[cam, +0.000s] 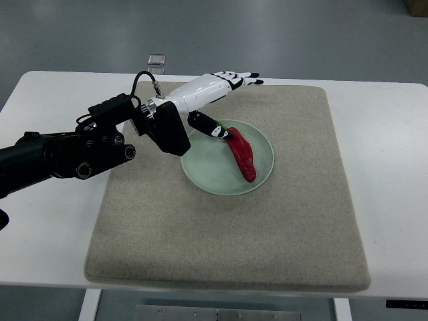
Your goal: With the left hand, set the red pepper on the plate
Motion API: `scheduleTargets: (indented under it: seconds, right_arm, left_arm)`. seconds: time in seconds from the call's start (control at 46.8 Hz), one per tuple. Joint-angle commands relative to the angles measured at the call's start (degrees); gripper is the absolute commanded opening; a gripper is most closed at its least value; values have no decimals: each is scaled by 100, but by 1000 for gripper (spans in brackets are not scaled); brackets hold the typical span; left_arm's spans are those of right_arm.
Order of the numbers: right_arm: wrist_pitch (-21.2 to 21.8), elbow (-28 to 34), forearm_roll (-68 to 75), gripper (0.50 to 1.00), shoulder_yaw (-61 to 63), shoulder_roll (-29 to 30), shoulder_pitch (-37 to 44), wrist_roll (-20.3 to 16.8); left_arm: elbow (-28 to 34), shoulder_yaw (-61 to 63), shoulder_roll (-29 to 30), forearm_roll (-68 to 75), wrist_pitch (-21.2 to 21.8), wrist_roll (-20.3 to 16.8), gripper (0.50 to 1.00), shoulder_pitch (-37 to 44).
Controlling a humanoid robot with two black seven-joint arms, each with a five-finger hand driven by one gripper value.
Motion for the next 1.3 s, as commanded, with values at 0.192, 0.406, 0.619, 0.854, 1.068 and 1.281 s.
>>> scheduleTargets:
  seconds: [0.192, 0.406, 0.619, 0.854, 1.068, 1.281]
  right_arm:
    - [0, 0, 0, 932, 0, 0, 7, 0]
    - [0, 0, 0, 932, 0, 0, 7, 0]
    - [0, 0, 0, 932, 0, 0, 7, 0]
    - [0, 0, 0, 932, 0, 0, 7, 0]
    - [0, 0, 0, 932, 0, 0, 7, 0]
    - [0, 0, 0, 932, 0, 0, 7, 0]
  left_arm:
    - [9, -983, -2, -3045, 44, 60, 988, 266]
    - [71, -1449, 7, -5130, -52, 78, 988, 521]
    - [88, -1810, 33, -6361, -88, 104, 990, 732]
    - [237, -1836, 33, -7117, -79, 403, 992, 812]
    - [352, -2187, 33, -7197, -167, 666, 992, 961]
    - [387, -2425, 7, -7197, -439, 860, 992, 1075]
